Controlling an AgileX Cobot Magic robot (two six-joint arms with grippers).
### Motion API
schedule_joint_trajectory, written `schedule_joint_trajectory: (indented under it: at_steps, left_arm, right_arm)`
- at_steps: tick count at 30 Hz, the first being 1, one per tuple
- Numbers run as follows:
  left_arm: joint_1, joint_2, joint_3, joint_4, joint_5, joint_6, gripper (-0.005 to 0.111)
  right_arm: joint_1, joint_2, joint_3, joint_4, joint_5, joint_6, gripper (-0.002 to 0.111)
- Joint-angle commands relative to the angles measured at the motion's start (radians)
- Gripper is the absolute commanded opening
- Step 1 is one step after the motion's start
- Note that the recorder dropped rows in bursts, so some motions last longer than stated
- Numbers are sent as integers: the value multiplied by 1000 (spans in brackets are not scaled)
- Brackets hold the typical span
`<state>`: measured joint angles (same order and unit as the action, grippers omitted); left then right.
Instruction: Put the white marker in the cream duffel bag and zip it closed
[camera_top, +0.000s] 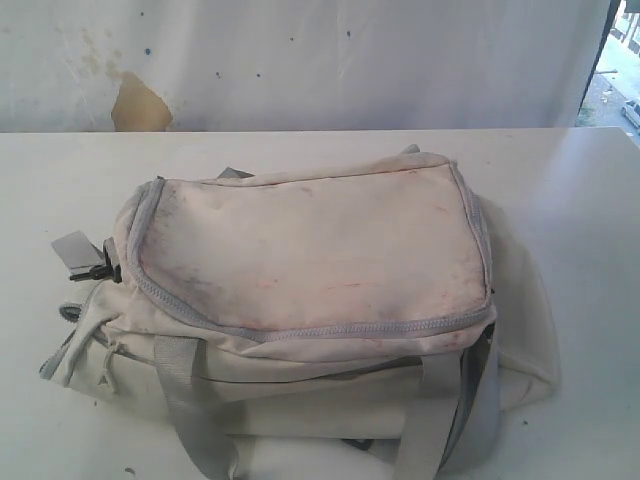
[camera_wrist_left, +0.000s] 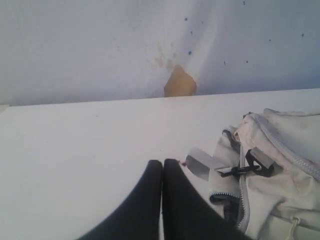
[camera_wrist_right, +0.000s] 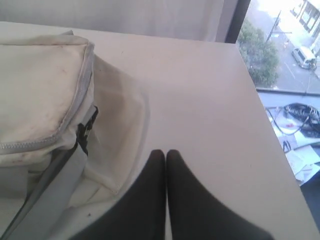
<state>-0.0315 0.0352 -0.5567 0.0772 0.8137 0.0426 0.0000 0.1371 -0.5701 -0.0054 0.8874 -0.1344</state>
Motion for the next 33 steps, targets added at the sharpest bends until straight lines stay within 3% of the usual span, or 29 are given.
schedule_joint_trajectory:
  at_steps: [1, 10, 25, 29, 31, 33]
  left_arm:
    - [0, -35, 5, 9, 15, 2, 0]
    - [0, -35, -2, -16, -83, 0, 0]
    - [0, -35, -2, -18, -82, -3, 0]
    - [0, -35, 21, -18, -216, -3, 0]
    - [0, -35, 75, -18, -357, -3, 0]
    - [0, -35, 178, -18, -582, -3, 0]
  right_arm:
    - [1, -130, 18, -12, -15, 6, 0]
    - [0, -137, 12, -12, -17, 8, 0]
    - [23, -137, 12, -55, -92, 56, 0]
    - [23, -137, 70, -53, -251, 56, 0]
    - [23, -137, 135, -54, -375, 56, 0]
    - [23, -137, 239, -54, -551, 56, 0]
